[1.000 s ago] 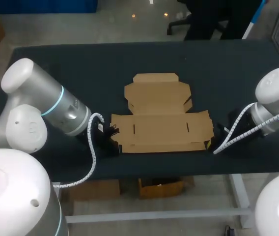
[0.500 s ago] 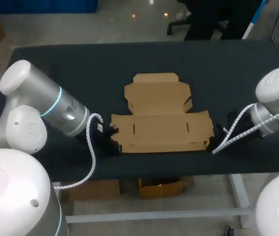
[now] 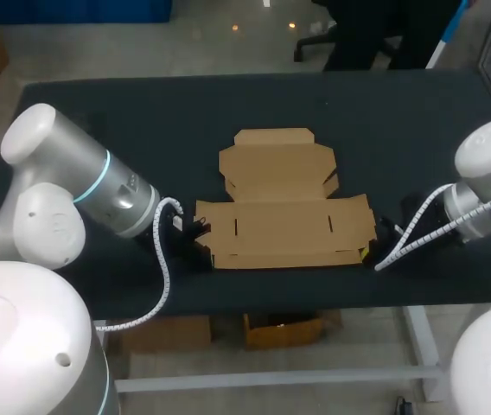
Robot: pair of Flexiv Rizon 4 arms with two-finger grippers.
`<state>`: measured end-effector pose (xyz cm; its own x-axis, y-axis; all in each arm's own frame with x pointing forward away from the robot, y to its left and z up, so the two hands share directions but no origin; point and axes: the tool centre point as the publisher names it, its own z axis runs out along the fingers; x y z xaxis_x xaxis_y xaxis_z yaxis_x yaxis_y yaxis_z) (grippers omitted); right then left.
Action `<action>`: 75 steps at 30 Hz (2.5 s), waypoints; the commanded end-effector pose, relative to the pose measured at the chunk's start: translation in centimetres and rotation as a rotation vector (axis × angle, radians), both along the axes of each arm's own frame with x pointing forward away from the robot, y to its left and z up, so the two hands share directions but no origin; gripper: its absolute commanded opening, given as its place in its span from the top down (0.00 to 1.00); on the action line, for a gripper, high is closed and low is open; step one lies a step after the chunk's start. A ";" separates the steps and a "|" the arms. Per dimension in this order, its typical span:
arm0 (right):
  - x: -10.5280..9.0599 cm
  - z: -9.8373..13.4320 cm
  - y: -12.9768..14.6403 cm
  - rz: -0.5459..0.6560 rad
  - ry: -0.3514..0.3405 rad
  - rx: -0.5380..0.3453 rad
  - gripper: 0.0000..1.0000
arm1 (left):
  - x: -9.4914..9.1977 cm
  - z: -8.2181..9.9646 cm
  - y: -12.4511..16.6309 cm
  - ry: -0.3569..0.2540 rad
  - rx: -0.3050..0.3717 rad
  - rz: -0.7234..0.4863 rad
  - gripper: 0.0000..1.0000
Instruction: Assemble the packaging by folding the flat box into shape, placing the metal phone stand inside, and closing the box properly
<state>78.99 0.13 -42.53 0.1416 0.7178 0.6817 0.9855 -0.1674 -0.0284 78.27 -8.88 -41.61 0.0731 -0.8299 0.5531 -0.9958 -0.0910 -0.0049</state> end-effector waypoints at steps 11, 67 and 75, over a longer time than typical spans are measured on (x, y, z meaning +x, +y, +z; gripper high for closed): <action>0.1 0.4 0.0 0.004 -0.017 0.028 1.00 | 0.1 0.0 -0.3 -0.010 -0.007 -0.009 1.00; -0.4 -0.1 0.0 -0.001 0.007 0.027 1.00 | 0.7 0.2 -0.5 -0.015 -0.031 -0.017 1.00; -0.4 -0.5 -0.1 -0.009 0.016 0.027 1.00 | 0.8 0.0 -0.4 -0.006 -0.034 -0.016 1.00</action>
<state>78.50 0.16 -42.81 0.1596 0.7011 0.6949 0.9832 -0.1764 -0.0479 78.89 -9.22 -41.43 0.0575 -0.8121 0.5806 -0.9969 -0.0776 -0.0099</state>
